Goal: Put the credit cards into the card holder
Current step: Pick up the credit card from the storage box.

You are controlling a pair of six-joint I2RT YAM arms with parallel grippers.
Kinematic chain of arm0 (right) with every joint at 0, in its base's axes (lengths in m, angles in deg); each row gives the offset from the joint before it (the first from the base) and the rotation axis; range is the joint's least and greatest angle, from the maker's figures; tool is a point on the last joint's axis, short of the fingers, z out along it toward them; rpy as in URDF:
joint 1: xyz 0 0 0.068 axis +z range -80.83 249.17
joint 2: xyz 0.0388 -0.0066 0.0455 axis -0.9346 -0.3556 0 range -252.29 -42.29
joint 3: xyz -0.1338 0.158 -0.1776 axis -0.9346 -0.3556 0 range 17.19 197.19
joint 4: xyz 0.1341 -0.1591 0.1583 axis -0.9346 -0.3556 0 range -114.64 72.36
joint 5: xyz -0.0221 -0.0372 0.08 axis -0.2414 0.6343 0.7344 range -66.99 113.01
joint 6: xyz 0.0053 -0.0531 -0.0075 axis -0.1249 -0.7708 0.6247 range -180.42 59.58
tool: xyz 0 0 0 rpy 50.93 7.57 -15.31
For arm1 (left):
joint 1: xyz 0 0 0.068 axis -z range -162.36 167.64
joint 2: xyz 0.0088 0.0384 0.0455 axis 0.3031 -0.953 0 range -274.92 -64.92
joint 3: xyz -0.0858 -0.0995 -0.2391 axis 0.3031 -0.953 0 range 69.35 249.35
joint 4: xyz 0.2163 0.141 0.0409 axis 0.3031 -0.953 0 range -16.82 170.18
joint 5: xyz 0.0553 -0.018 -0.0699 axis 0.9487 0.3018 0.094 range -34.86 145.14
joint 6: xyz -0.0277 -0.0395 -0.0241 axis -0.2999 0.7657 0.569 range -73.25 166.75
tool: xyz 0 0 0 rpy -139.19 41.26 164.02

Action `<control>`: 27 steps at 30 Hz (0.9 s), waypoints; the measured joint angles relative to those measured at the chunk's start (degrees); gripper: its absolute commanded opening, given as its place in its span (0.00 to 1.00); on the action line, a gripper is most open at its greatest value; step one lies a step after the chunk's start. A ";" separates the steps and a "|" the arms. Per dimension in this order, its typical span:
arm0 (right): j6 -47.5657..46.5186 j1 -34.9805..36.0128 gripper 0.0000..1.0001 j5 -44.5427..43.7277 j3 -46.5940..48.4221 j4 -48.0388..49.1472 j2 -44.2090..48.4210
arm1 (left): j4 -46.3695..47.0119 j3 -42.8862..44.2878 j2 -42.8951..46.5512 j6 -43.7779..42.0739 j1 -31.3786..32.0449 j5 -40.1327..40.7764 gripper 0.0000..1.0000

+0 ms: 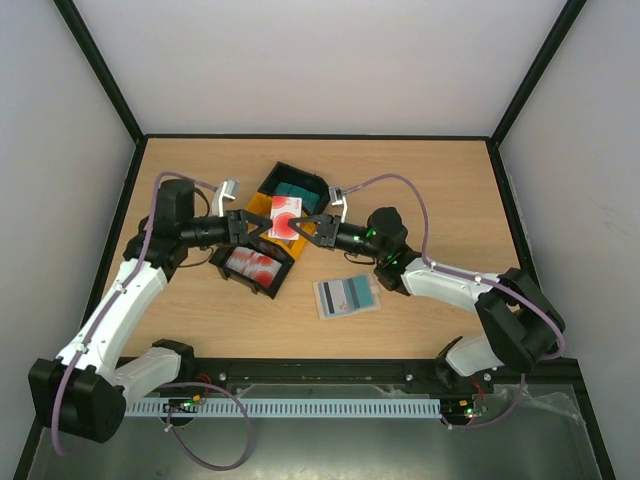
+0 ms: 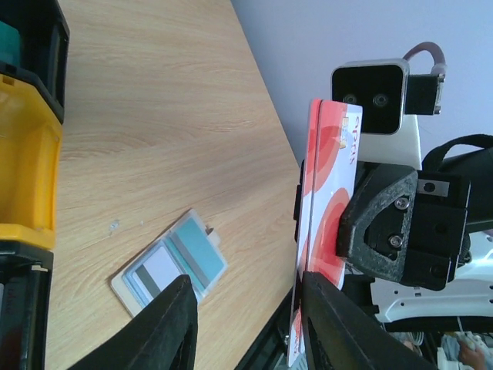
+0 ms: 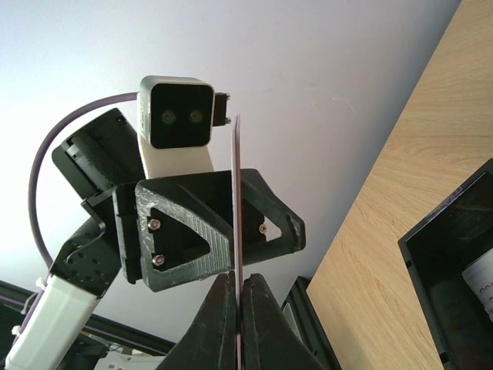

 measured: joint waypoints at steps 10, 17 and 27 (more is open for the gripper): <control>2.23 0.00 0.02 1.31 -1.29 2.19 -0.02 | -0.44 -0.90 -0.98 -2.29 0.02 -2.12 0.24; 3.52 -0.17 0.02 2.86 -1.64 3.34 -0.90 | -0.04 -2.08 -1.90 -2.40 -0.02 -3.58 0.40; 8.35 -0.81 0.02 6.16 -1.64 11.39 -5.64 | 4.48 -4.63 -1.90 1.66 -0.52 -9.51 0.15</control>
